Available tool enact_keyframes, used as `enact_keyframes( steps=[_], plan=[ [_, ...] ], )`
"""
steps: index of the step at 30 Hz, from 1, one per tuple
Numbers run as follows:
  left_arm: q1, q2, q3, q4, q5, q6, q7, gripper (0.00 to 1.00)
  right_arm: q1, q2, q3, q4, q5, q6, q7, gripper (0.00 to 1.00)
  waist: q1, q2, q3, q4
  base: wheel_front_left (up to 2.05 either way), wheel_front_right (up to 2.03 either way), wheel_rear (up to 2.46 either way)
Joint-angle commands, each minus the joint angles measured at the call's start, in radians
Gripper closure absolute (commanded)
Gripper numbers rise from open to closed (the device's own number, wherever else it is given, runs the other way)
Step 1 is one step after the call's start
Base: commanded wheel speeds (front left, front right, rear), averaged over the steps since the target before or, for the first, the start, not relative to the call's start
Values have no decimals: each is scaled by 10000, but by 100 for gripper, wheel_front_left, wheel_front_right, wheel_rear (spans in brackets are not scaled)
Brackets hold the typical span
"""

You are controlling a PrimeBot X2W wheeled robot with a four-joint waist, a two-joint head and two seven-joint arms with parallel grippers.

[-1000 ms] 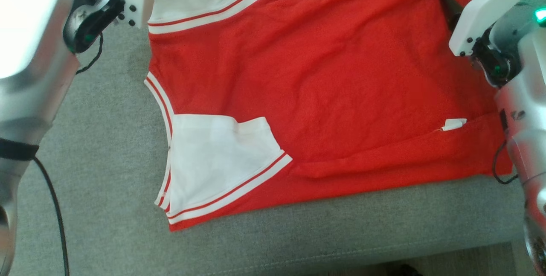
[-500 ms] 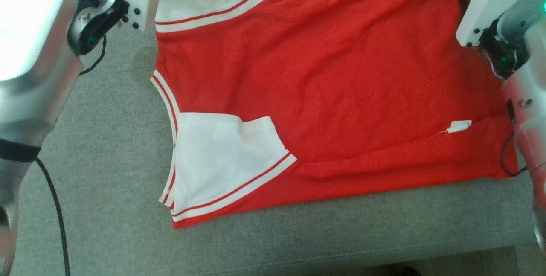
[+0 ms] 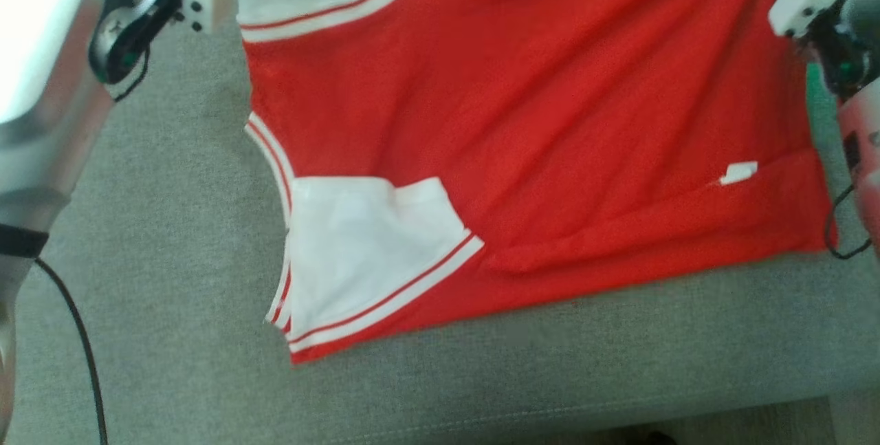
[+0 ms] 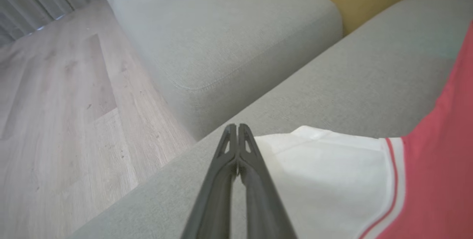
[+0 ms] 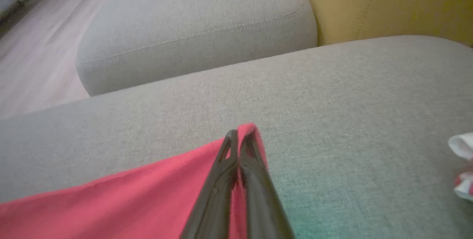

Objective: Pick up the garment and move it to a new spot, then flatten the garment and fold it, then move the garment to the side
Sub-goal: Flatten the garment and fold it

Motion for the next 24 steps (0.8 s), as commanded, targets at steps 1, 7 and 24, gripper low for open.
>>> enact_keyframes(
  steps=[1,7,24],
  plan=[
    [-740,499,550,-137,94,134,-360,100,-317,-150,-36,-365,289,65,-185,100,0,0,-53,5,0,0,0],
    [-506,250,960,42,-361,236,-1246,100,261,-547,-50,-1042,1697,65,-281,100,0,0,-443,103,0,0,0],
    [4026,1008,1202,-4232,-1631,1900,-1495,100,3882,-2083,535,-3075,3900,65,-827,100,0,0,-1421,832,0,0,0]
  ],
)
